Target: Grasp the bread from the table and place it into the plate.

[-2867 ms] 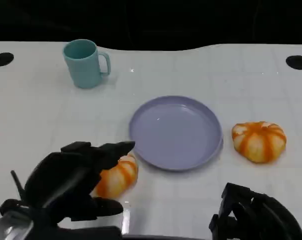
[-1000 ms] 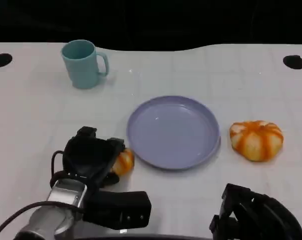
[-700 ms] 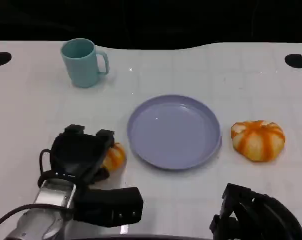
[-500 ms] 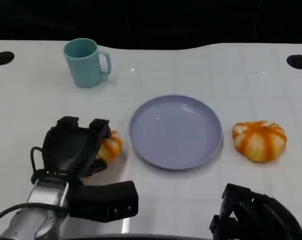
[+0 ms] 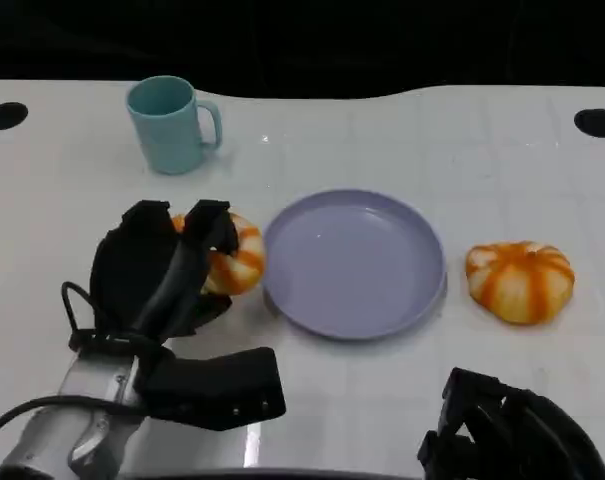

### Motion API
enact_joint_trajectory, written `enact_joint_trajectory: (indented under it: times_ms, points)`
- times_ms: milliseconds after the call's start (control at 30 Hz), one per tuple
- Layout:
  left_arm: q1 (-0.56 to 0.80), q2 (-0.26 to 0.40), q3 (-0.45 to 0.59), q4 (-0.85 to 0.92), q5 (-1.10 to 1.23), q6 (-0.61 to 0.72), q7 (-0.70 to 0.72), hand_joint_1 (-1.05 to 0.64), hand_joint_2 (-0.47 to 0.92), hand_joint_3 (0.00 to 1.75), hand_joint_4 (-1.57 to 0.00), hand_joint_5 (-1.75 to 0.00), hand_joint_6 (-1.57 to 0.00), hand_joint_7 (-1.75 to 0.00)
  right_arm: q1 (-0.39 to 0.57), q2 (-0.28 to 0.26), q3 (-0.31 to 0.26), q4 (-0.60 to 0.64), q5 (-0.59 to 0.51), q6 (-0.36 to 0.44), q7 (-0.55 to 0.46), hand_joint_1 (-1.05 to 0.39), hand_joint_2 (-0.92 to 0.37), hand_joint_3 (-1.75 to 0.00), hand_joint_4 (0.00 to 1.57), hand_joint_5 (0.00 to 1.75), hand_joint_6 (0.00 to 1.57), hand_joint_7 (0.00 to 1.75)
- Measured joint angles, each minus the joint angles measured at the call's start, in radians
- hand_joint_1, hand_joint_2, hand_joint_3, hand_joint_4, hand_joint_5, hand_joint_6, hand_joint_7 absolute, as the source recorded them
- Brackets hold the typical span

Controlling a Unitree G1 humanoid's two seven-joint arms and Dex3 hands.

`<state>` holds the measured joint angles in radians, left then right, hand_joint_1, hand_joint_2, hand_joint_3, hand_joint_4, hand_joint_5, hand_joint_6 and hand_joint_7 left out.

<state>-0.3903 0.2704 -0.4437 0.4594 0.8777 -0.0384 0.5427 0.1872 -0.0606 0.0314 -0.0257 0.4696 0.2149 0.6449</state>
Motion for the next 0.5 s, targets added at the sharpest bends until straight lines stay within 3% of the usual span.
enact_joint_trajectory:
  times_ms: [167, 500]
  points:
    - [-0.05, -0.022, -0.012, 0.021, 0.001, -0.048, 0.023, -0.08, 0.31, 1.05, -0.91, -1.75, -0.7, -1.75, -0.001, 0.0, 0.0, 0.008, 0.0, 0.0, 0.004, -0.72, -0.92, -0.22, 0.86, 1.61, 0.77, 1.39]
    - [-0.154, -0.075, -0.048, 0.084, -0.013, -0.067, -0.075, -0.14, 0.42, 1.05, -0.9, -1.75, -0.7, -1.75, -0.001, 0.0, 0.005, 0.008, 0.0, 0.0, 0.009, -0.72, -0.92, -0.22, 0.87, 1.6, 0.78, 1.39]
